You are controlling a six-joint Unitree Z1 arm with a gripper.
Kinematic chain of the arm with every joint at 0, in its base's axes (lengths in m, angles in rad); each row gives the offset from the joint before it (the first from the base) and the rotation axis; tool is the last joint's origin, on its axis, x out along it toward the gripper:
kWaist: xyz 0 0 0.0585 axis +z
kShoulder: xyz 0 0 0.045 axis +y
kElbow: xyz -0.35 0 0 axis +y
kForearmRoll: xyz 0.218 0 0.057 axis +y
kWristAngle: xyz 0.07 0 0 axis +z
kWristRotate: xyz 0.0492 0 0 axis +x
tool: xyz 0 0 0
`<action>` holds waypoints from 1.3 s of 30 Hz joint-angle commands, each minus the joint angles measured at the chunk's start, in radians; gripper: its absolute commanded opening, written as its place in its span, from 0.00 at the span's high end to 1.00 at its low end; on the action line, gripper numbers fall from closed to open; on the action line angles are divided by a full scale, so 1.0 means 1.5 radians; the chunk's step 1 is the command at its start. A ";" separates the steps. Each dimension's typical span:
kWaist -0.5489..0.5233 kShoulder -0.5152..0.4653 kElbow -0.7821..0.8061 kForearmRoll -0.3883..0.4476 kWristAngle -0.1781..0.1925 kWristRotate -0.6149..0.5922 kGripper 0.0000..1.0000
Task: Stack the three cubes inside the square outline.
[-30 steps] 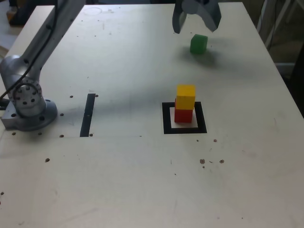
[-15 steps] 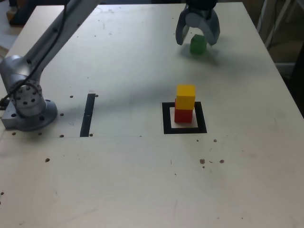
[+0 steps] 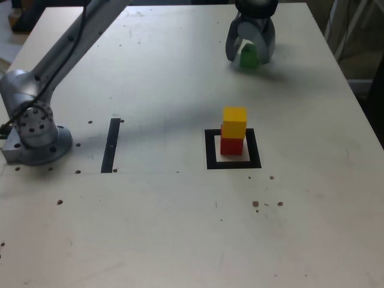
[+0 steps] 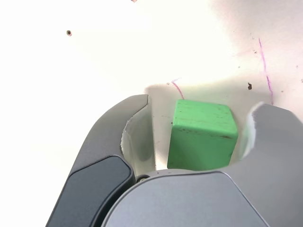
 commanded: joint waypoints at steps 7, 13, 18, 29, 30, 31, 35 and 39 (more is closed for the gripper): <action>0.002 -0.017 0.026 -0.040 -0.027 0.005 0.73; 0.007 -0.024 0.037 -0.050 -0.044 0.009 0.78; 0.008 -0.033 0.044 -0.051 -0.055 0.011 0.83; -0.007 -0.105 0.041 -0.025 -0.082 0.009 0.88; -0.013 -0.118 0.041 -0.017 -0.083 0.007 0.88; -0.019 -0.131 0.042 -0.007 -0.083 0.003 0.88; -0.046 -0.181 0.055 0.030 -0.082 -0.021 0.88; -0.079 -0.222 0.093 0.048 -0.080 -0.054 0.88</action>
